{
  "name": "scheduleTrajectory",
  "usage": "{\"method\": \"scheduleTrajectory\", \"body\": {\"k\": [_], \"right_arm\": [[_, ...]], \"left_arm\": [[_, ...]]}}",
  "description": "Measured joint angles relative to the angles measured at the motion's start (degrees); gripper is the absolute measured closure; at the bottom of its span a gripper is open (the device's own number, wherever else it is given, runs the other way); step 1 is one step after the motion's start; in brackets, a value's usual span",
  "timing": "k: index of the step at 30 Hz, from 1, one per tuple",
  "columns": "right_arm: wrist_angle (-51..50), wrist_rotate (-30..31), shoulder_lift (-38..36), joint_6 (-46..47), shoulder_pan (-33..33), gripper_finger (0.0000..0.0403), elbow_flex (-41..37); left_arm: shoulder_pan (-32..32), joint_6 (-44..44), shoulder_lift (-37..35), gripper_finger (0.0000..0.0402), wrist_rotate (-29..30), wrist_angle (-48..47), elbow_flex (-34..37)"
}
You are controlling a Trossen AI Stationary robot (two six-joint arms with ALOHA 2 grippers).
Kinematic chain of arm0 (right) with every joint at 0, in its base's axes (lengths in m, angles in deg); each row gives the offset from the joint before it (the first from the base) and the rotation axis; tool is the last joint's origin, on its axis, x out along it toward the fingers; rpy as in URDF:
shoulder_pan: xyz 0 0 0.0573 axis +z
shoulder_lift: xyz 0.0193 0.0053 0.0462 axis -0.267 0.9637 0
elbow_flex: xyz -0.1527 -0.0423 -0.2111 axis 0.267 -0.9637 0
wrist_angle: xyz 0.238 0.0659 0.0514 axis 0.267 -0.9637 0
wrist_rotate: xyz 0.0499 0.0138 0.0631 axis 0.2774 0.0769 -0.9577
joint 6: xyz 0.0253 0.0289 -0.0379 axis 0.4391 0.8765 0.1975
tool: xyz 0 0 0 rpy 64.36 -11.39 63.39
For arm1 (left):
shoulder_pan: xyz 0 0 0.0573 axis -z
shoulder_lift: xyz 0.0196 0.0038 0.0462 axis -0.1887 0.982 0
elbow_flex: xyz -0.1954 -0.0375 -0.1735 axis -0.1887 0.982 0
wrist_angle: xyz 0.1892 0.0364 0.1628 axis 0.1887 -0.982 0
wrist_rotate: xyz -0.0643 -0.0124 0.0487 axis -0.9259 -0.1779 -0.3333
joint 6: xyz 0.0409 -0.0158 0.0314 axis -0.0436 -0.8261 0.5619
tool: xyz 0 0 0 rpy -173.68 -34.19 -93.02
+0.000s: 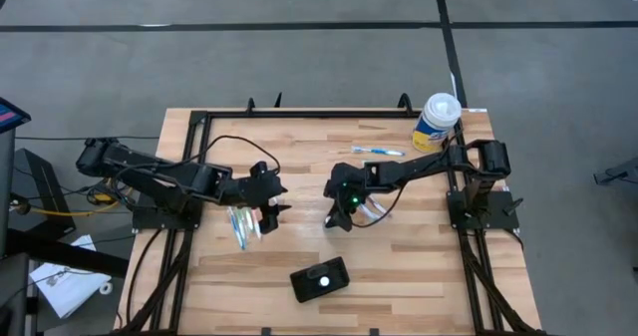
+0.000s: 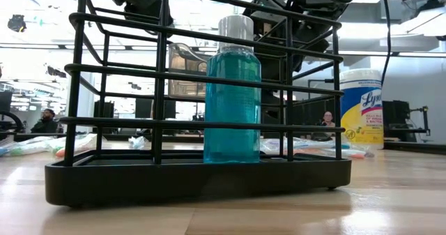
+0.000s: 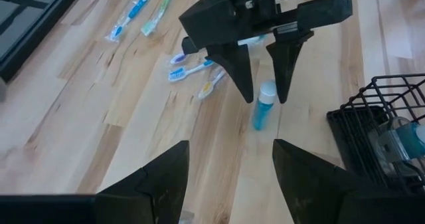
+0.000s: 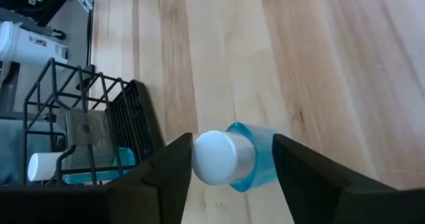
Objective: Pick & Place toothbrushing station
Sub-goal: Put the mouthwash into the mesh organizer
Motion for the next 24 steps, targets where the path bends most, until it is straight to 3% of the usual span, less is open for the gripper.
{"method": "scheduleTrajectory", "body": {"k": [8,13,24], "right_arm": [[0.12,0.23,0.0,0.02,-0.73,0.025,0.0],[2.29,0.82,0.0,0.0,-1.14,0.032,-0.02],[14.94,-1.36,0.0,5.4,-2.36,0.0318,0.06]], "left_arm": [[0.0,0.0,0.0,0.0192,-0.37,-0.07,-0.02],[0.0,0.0,0.0,0.0192,-0.37,-0.05,-0.02],[0.0,0.0,0.0,0.0192,-0.34,-0.05,-0.02]]}}
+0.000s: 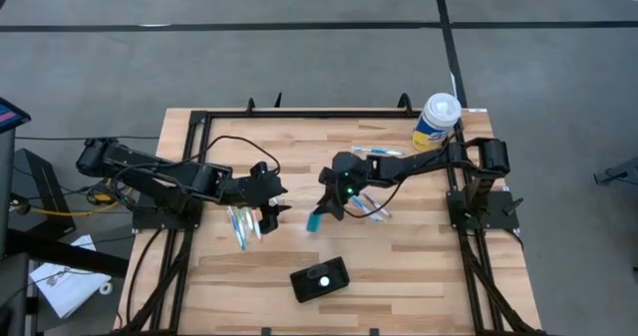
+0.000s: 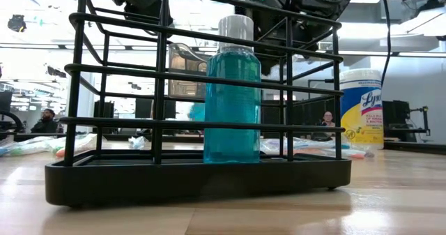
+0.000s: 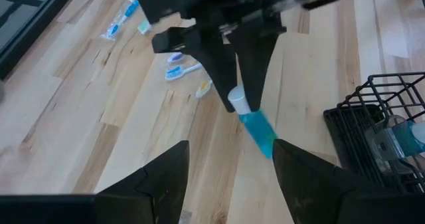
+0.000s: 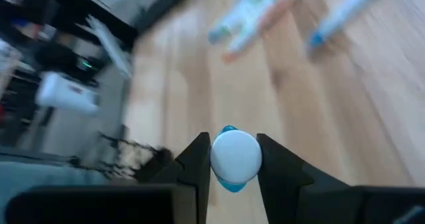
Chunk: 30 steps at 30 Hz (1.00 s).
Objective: Pick & Place toothbrushing station
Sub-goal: Put the mouthwash into the mesh organizer
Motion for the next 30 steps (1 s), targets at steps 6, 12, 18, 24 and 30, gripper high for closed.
{"method": "scheduleTrajectory", "body": {"k": [6,12,18,24,30], "right_arm": [[-1.96,-4.21,-0.99,-0.34,1.13,0.0318,6.61],[-12.3,-5.92,-1.5,-5.05,4.6,0.0318,15.42],[-21.04,-5.28,-1.51,-8.99,8.32,0.0318,21.93],[-25.27,-2.29,-1.5,-10.05,11.58,0.0318,22.24],[-28.33,-0.04,-1.44,-11.56,12.26,0.0318,21.32]], "left_arm": [[-0.58,0.0,0.0,0.0192,0.02,-0.04,0.0],[-1.82,0.0,0.0,0.0192,0.07,-0.25,0.0],[-2.27,-0.85,0.0,0.0192,0.07,0.18,2.73],[-1.72,-5.43,0.02,0.0192,-0.24,2.79,7.01],[-1.91,-4.4,0.02,0.0192,2.99,4.13,7.61]]}}
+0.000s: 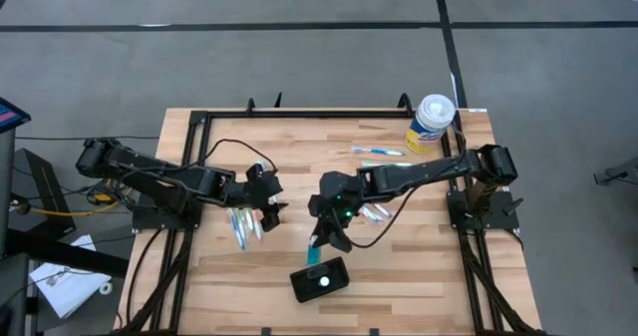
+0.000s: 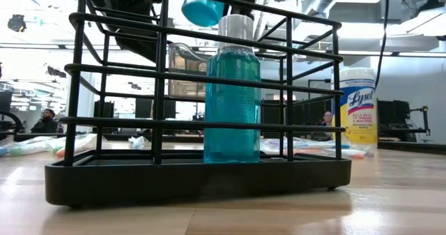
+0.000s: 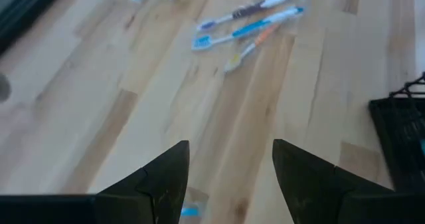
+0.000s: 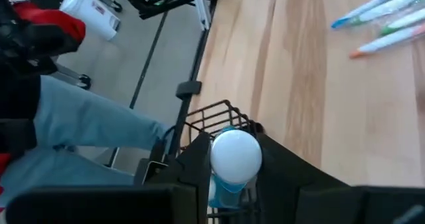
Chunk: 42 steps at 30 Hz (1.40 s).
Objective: Pick & Place toothbrushing station
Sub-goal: Put the mouthwash into the mesh organizer
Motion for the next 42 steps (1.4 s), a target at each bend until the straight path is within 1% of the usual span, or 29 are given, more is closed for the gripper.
{"method": "scheduleTrajectory", "body": {"k": [5,9,12,16,25,34,42], "right_arm": [[1.61,0.15,0.09,1.52,-0.04,0.0318,-2.33],[2.59,0.07,0.09,2.13,0.62,0.0318,-2.86],[6.12,-1.02,0.09,4.04,1.02,0.0318,-2.86],[11.86,-3.99,0.09,7.55,1.68,0.0318,-2.85],[7.87,-3.6,0.09,6.68,4.58,0.0318,-2.86],[8.25,-2.14,0.09,6.47,4.79,0.0318,-2.86],[10.79,-1.81,6.79,9.5,4.83,0.0318,-2.78]], "left_arm": [[-0.45,0.31,0.0,0.0192,-0.19,0.71,0.0],[1.09,0.73,0.0,0.0199,-3.65,5.16,0.0],[2.44,1.68,0.0,0.021,-3.28,5.29,0.0],[2.35,1.64,0.0,0.0217,-2.76,5.3,0.0],[2.37,1.66,0.0,0.0217,-2.64,5.32,0.0],[2.28,1.8,0.0,0.0217,-2.67,5.69,0.0],[2.28,2.26,0.0,0.0217,-2.79,6.14,0.0]]}}
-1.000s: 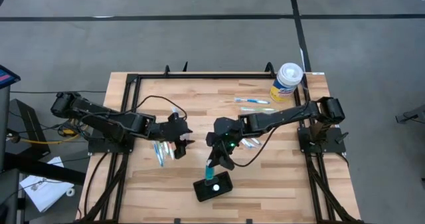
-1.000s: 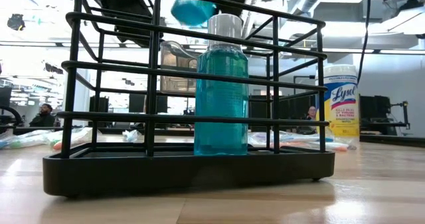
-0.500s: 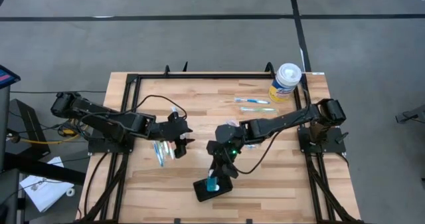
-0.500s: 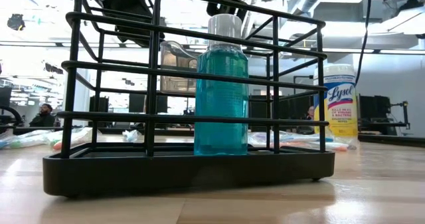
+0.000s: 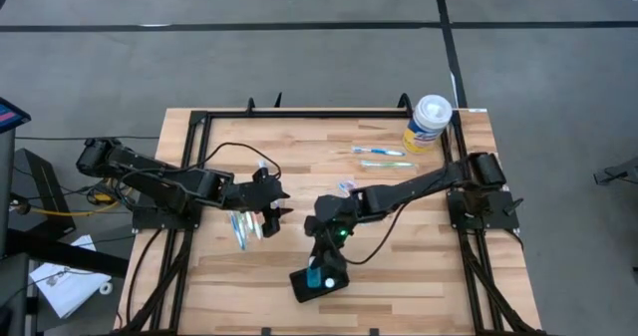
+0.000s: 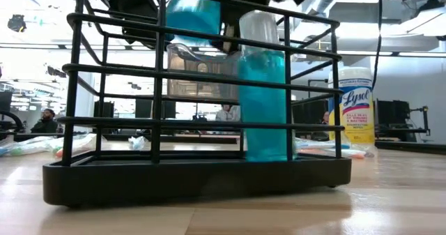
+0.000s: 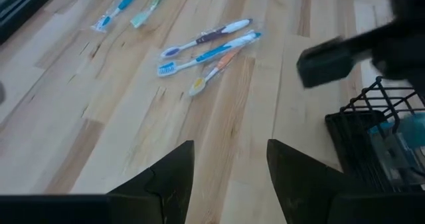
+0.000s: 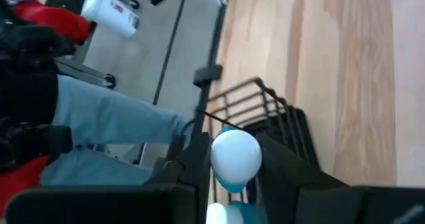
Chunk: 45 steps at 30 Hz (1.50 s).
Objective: Pick & Place toothbrushing station
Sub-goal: Put the mouthwash into the mesh organizer
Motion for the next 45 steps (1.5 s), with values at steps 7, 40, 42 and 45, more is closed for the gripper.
{"method": "scheduleTrajectory", "body": {"k": [7,40,42,45], "right_arm": [[2.26,-0.02,0.93,0.89,-0.49,0.0318,0.0],[-6.28,16.01,-1.15,-3.89,3.11,0.0318,2.43],[-7.21,16.3,-1.15,-3.84,4.14,0.0318,2.43],[-8.07,17.03,-1.15,-3.37,4.48,0.0318,2.42]], "left_arm": [[0.0,0.04,0.0,0.0218,-0.24,0.0,0.0],[-0.02,-0.49,-0.01,0.0219,-0.23,-0.03,0.02],[-0.02,-0.49,-0.02,0.0219,-0.21,-0.02,0.04],[-0.02,-0.49,0.0,0.0219,-0.12,-0.02,0.04]]}}
